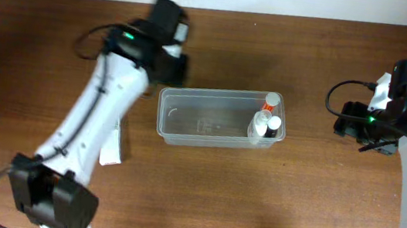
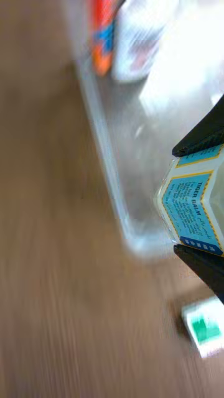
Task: Pack container
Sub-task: 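Grasp the gold-lidded jar with the left gripper, then place the gold-lidded jar in the container center and release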
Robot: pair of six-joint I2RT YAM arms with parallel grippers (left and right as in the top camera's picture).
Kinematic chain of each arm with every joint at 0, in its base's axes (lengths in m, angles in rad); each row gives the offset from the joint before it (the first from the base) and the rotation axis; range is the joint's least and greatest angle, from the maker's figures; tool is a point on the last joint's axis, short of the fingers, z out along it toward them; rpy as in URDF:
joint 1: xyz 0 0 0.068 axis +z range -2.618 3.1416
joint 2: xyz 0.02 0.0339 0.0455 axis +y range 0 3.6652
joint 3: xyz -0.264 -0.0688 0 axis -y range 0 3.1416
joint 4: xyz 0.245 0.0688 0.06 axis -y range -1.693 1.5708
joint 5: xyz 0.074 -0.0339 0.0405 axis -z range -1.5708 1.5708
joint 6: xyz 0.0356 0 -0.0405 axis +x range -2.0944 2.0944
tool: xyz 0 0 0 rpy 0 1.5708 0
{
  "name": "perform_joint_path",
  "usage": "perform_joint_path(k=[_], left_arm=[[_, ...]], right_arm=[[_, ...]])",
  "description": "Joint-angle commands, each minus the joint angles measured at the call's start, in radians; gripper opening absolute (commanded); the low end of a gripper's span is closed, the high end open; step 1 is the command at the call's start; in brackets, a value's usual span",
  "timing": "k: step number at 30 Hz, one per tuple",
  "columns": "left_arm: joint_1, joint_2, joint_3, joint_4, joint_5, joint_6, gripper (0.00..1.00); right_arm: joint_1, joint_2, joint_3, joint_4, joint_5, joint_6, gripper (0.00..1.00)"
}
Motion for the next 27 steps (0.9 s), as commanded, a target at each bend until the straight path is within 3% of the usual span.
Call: perform_joint_path(k=[1,11,27], left_arm=[[-0.104,0.020,0.001,-0.026,-0.003,0.006,0.12],[-0.248,0.145,0.001,0.029,-0.021,0.271,0.02],[-0.270,0.384,0.001,0.108,0.051,0.243,0.02]], right_arm=[[-0.005,0.001,-0.001,0.000,-0.002,-0.002,0.72],[-0.005,0.001,-0.001,0.000,-0.002,-0.002,0.72],[-0.005,0.001,-0.001,0.003,-0.002,-0.002,0.72]])
